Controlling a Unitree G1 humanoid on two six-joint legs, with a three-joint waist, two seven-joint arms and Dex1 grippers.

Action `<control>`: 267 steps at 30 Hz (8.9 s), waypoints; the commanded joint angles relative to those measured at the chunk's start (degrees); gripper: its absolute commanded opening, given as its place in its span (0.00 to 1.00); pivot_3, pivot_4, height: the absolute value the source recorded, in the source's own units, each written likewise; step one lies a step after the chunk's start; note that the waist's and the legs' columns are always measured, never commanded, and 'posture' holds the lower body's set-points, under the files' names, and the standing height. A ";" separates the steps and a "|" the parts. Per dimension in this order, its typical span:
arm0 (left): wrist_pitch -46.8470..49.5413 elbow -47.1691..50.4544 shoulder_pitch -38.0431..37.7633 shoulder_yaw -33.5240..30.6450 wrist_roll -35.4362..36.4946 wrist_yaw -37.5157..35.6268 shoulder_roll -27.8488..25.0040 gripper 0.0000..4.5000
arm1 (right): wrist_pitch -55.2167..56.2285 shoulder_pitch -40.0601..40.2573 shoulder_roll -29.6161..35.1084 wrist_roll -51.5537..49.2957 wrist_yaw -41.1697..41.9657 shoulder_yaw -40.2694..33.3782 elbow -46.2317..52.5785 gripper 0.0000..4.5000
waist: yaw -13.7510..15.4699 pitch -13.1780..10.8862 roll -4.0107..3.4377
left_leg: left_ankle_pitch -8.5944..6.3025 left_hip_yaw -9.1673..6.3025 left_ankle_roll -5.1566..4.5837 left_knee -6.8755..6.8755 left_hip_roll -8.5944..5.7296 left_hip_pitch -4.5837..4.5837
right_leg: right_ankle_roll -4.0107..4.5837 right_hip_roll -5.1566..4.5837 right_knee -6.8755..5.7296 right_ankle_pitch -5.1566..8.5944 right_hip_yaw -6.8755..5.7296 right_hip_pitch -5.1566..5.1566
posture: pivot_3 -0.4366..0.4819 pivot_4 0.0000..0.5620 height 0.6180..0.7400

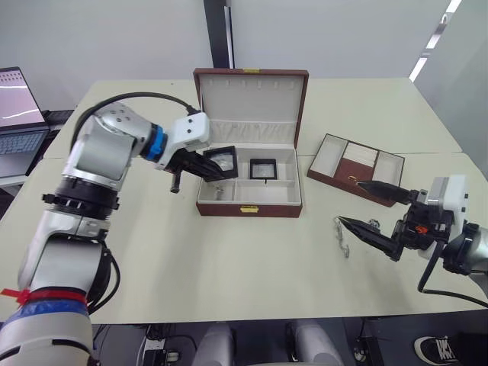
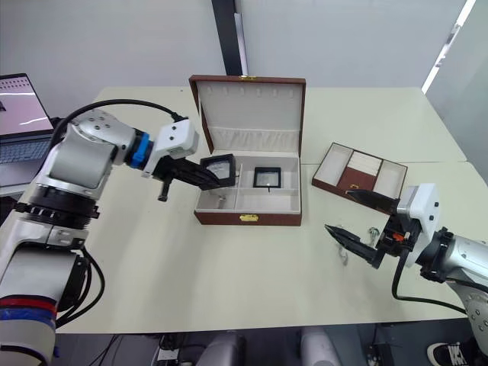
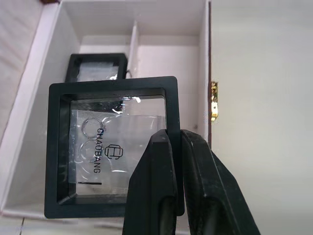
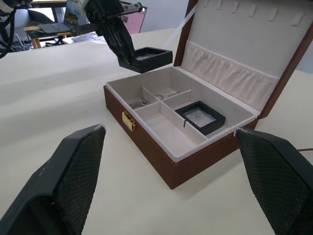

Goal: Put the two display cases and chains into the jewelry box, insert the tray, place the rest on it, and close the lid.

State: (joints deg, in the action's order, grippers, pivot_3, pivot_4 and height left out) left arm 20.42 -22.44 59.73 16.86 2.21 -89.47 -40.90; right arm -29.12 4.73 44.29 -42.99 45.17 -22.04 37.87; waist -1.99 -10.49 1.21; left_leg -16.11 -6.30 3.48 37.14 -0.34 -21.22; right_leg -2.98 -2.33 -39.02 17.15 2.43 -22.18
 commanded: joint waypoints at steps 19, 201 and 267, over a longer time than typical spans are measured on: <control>-10.19 -15.67 4.54 3.70 -3.58 -0.04 13.39 0.01 | 1.34 7.21 -2.48 -0.10 -6.52 -4.45 7.82 1.00 | -0.03 -0.01 0.02 | 0.00 -0.01 0.00 0.03 -0.01 -0.03 | 0.00 0.00 0.00 0.00 0.00 0.00 | 0.48 0.27 1.00; -10.33 34.30 -40.15 -10.77 23.50 27.04 11.12 1.00 | 28.47 -46.47 2.62 39.02 21.61 24.58 -85.54 0.05 | -0.02 0.05 -0.06 | 0.01 0.18 0.02 -0.07 -0.03 0.25 | 0.02 -0.15 0.04 -0.02 0.13 0.12 | 0.48 0.27 1.00; -18.81 56.00 -87.11 -31.39 22.43 57.43 21.37 1.00 | -4.95 -60.35 -9.78 36.11 25.82 47.41 -41.92 0.00 | 0.28 -0.03 -0.11 | 0.00 0.12 0.01 -0.14 -0.07 0.13 | 0.04 -0.28 0.14 0.00 0.05 0.01 | 0.48 0.27 1.00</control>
State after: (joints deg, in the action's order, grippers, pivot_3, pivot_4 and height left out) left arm 3.12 31.52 -26.99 -13.86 24.67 -32.54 -19.82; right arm -34.60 -53.38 34.63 -7.54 70.55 26.18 -4.98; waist -1.71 -10.52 1.10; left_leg -16.11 -6.21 3.49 37.00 -0.40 -21.10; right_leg -2.94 -2.61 -38.88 17.15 2.47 -22.18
